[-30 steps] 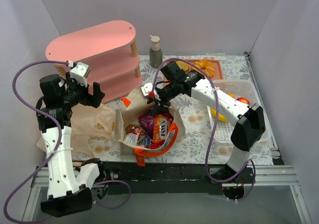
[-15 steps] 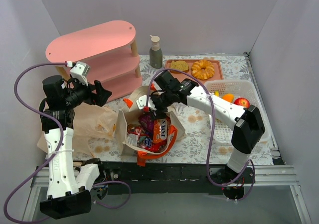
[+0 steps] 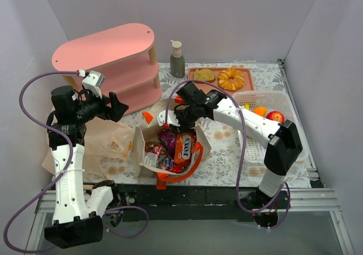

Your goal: Untie the knot of the grocery bags and take out the mixed food

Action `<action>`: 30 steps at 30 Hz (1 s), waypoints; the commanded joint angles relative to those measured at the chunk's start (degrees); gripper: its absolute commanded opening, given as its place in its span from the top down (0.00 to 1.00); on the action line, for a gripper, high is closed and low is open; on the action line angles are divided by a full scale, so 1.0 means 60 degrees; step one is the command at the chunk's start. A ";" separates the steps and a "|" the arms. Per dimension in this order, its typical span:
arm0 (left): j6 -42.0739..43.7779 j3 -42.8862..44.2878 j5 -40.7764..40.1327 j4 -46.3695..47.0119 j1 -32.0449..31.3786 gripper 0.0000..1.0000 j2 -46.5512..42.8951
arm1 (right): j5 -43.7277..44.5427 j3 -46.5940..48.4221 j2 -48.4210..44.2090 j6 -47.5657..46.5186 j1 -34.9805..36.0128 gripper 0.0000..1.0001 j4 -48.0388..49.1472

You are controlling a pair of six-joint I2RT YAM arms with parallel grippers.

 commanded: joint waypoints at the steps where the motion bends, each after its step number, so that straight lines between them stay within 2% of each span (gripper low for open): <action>1: 0.0512 0.0664 0.0118 -0.0074 -0.0267 0.19 0.0304 | 0.0146 0.0535 0.1272 0.0249 -0.0112 0.54 -0.3034; 4: 0.0806 0.0884 -0.0029 -0.0104 -0.0355 0.19 0.0509 | -0.0030 0.0609 0.1348 0.0175 -0.0097 0.60 -0.3269; 6: 0.0865 0.0958 -0.0014 -0.0075 -0.0370 0.19 0.0582 | -0.0161 0.0624 0.1319 0.0029 -0.0097 0.69 -0.3445; 8: 0.0865 0.0973 0.0015 -0.0002 -0.0370 0.20 0.0641 | -0.0308 0.0915 0.1377 -0.0132 -0.0097 0.74 -0.4190; 10: 0.0909 0.0973 0.0030 0.0071 -0.0385 0.19 0.0656 | -0.0440 0.1325 0.1537 -0.0352 -0.0082 0.75 -0.5154; 11: 0.0938 0.0973 0.0044 0.0086 -0.0385 0.19 0.0685 | -0.0455 0.1385 0.1582 -0.0179 -0.0097 0.71 -0.5276; 13: 0.1011 0.1002 0.0103 0.0115 -0.0385 0.19 0.0773 | -0.0309 0.1197 0.1393 -0.0074 -0.0082 0.66 -0.5277; 17: 0.1012 0.1104 0.0103 0.0203 -0.0370 0.19 0.0890 | -0.0206 0.0976 0.1157 -0.0309 -0.0097 0.67 -0.5277; 19: 0.0953 0.1119 0.0103 0.0291 -0.0399 0.20 0.0905 | -0.0221 0.1034 0.1230 -0.0250 -0.0097 0.74 -0.5277; 20: 0.0924 0.1105 0.0088 0.0320 -0.0428 0.20 0.0919 | -0.0235 0.1179 0.1260 -0.0236 -0.0097 0.84 -0.5277; 22: 0.0909 0.1134 0.0103 0.0379 -0.0429 0.20 0.0963 | -0.0236 0.1312 0.1275 -0.0235 -0.0097 0.98 -0.5262; 26: 0.0909 0.1441 0.0248 0.0379 -0.0473 0.20 0.1109 | -0.0337 0.1649 0.0764 -0.0338 -0.0097 0.99 -0.5073; 30: 0.0385 0.2215 0.0716 0.0554 -0.0575 0.19 0.1621 | -0.1170 0.1883 -0.0610 -0.0426 -0.0243 0.99 -0.4241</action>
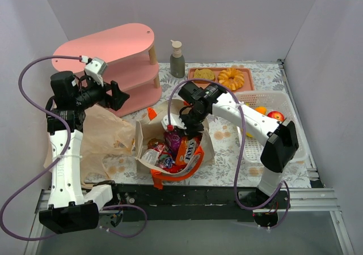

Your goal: Untie the knot of the grocery bags and take out the mixed food

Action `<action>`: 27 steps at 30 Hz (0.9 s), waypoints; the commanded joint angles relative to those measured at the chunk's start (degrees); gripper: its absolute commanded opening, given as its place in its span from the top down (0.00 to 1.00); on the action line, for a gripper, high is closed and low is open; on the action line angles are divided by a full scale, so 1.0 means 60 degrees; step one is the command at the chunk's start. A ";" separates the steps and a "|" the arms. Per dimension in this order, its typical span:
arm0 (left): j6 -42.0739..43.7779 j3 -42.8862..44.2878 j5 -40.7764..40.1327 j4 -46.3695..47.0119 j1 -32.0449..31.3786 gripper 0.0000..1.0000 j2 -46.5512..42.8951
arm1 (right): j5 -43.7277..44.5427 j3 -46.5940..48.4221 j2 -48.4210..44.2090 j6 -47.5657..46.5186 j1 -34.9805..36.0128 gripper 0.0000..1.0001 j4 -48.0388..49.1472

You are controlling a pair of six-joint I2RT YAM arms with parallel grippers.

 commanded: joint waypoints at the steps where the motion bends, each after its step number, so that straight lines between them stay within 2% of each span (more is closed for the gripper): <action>1: -0.0605 0.1070 0.0699 0.0405 -0.0127 0.19 0.0482 | -0.1096 0.0317 -0.1681 0.0218 -0.0192 0.99 -0.0158; 6: -0.1543 0.1744 0.1169 0.0829 -0.0186 0.19 0.1302 | -0.1667 -0.0121 -0.3057 0.1376 -0.0222 0.99 0.1483; 8: -0.1544 0.1876 0.1198 0.0831 -0.0171 0.19 0.1376 | -0.1698 -0.0517 -0.3294 0.1711 -0.0207 0.99 0.2288; 9: -0.1486 0.1920 0.1170 0.0729 -0.0186 0.19 0.1391 | -0.1451 -0.0605 -0.3367 0.2410 -0.0207 0.99 0.2682; 10: -0.1340 0.1964 0.1097 0.0670 -0.0186 0.19 0.1391 | -0.1304 -0.0620 -0.3339 0.2692 -0.0207 0.95 0.2962; 12: -0.1237 0.1965 0.1052 0.0524 -0.0186 0.19 0.1362 | -0.0924 -0.0387 -0.3106 0.2826 -0.0207 0.73 0.3082; 13: -0.1207 0.1892 0.1038 0.0523 -0.0186 0.19 0.1275 | -0.0776 -0.0328 -0.3017 0.2899 -0.0207 0.56 0.3038; 15: -0.1251 0.1614 0.1066 0.0610 -0.0186 0.19 0.1172 | -0.0207 -0.0371 -0.2813 0.3060 -0.0222 0.51 0.3053; 19: -0.1485 0.1262 0.1096 0.0801 -0.0244 0.19 0.0865 | -0.0072 -0.0605 -0.2797 0.3528 -0.0251 0.40 0.3126; 23: -0.1266 0.1101 0.0921 0.0626 -0.0347 0.19 0.0543 | -0.1457 -0.0109 -0.2753 0.2905 -0.0266 0.43 0.2119; 27: -0.1148 0.0750 0.1022 0.0479 -0.0449 0.18 0.0381 | -0.1844 0.0769 -0.2022 0.1964 -0.0222 0.48 0.0087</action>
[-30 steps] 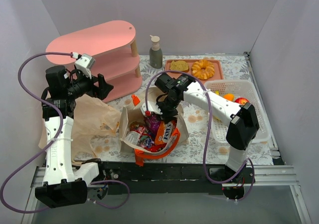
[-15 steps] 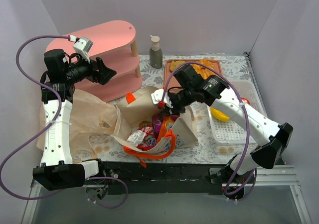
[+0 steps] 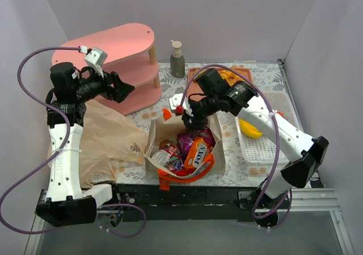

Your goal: Untie the knot of the grocery bags and take out the mixed food

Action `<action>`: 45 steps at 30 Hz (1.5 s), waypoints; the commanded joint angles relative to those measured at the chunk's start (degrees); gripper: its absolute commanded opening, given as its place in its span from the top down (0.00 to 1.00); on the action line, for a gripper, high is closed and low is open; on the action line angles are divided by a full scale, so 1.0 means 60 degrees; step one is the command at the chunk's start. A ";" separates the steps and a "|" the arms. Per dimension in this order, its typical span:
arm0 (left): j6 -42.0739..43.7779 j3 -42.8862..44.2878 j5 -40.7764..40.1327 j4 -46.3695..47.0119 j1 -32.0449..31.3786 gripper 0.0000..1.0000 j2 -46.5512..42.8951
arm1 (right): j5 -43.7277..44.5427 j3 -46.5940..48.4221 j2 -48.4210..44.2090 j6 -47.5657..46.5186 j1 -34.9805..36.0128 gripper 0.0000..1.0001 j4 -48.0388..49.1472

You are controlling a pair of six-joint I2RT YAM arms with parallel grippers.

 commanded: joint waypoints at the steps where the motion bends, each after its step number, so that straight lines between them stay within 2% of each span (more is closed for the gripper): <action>1: 0.0119 -0.0369 0.0217 -0.0206 -0.0078 0.18 -0.0392 | -0.0817 0.1084 0.0747 -0.1016 0.0069 0.48 -0.2210; 4: -0.0115 -0.0574 0.0277 0.0072 -0.0122 0.18 -0.0392 | -0.0452 0.1173 0.1567 -0.1676 0.0157 0.50 -0.3323; 8: -0.0203 -0.0590 0.0218 0.0336 -0.0166 0.18 -0.0377 | 0.0892 0.0851 0.2285 -0.1268 0.0464 0.53 -0.3372; 21: -0.0174 -0.0853 0.0072 0.0278 -0.0283 0.18 -0.0597 | 0.2361 -0.0568 0.2097 -0.1033 0.0494 0.54 -0.3342; 26: -0.0203 -0.0809 0.0072 0.0307 -0.0283 0.18 -0.0553 | 0.2697 -0.0819 0.1994 -0.0931 0.0480 0.52 -0.3035; 28: -0.0189 -0.0809 0.0057 0.0307 -0.0268 0.18 -0.0553 | 0.2743 -0.0645 0.1994 -0.0842 0.0480 0.45 -0.2947; 29: -0.0203 -0.0795 0.0057 0.0292 -0.0283 0.18 -0.0538 | 0.2641 -0.0571 0.1965 -0.0857 0.0480 0.31 -0.2947; 31: -0.0203 -0.0838 0.0057 0.0292 -0.0283 0.18 -0.0509 | 0.2465 -0.0497 0.1878 -0.1091 0.0480 0.10 -0.3005; 34: -0.0232 -0.0897 0.0130 0.0321 -0.0283 0.18 -0.0494 | 0.2216 -0.0803 0.1731 -0.1369 0.0494 0.02 -0.3006; 36: -0.0276 -0.0941 0.0130 0.0395 -0.0268 0.18 -0.0480 | 0.2244 -0.1403 0.1672 -0.1443 0.0494 0.02 -0.2831; 42: -0.0233 -0.0956 0.0057 0.0366 -0.0283 0.18 -0.0494 | 0.2611 -0.2926 0.1321 -0.1707 0.0714 0.25 -0.2186; 44: -0.0232 -0.0956 0.0057 0.0351 -0.0268 0.18 -0.0480 | 0.2640 -0.2972 0.1277 -0.1620 0.0729 0.43 -0.2112; 45: -0.0232 -0.0956 0.0057 0.0351 -0.0268 0.18 -0.0451 | 0.2640 -0.2784 0.1305 -0.1561 0.0743 0.59 -0.2126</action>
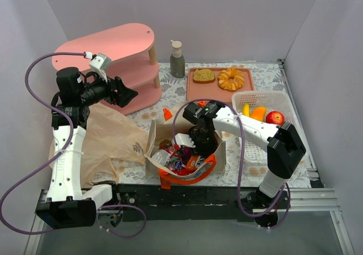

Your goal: Untie the knot of the grocery bags and take out the mixed food

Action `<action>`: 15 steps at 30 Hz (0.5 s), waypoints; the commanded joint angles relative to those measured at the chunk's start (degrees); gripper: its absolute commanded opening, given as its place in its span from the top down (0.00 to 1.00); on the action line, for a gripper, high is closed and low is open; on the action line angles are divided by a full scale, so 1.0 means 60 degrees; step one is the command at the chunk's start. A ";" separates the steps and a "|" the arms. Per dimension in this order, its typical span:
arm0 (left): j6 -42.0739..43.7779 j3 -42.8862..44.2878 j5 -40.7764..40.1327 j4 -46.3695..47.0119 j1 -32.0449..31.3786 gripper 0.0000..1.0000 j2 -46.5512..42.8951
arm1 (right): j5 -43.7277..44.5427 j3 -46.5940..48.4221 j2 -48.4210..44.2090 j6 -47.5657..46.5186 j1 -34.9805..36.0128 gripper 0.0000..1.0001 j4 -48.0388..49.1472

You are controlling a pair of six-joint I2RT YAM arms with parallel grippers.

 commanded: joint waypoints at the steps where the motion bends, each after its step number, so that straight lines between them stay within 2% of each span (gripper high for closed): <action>1: 0.0015 -0.0016 -0.0023 0.0088 -0.0061 0.18 -0.0152 | 0.0163 0.0088 -0.0297 0.0057 0.0091 0.67 -0.0112; 2: 0.0030 -0.0016 -0.0038 0.0103 -0.0032 0.18 -0.0152 | 0.0279 0.0278 -0.0326 0.0130 0.0091 0.75 -0.0112; 3: 0.0030 -0.0030 -0.0052 0.0103 -0.0031 0.18 -0.0123 | 0.0367 0.0657 -0.0370 0.0131 0.0091 0.98 -0.0127; 10: 0.0045 0.0159 0.0123 0.0104 -0.0002 0.18 0.0112 | -0.0011 0.3176 -0.0998 -0.0265 -0.0011 0.99 -0.0640; 15: 0.0001 0.0218 0.0357 0.0133 0.0027 0.18 0.0288 | -0.1183 0.3635 -0.1658 -0.0499 -0.0113 0.99 -0.0435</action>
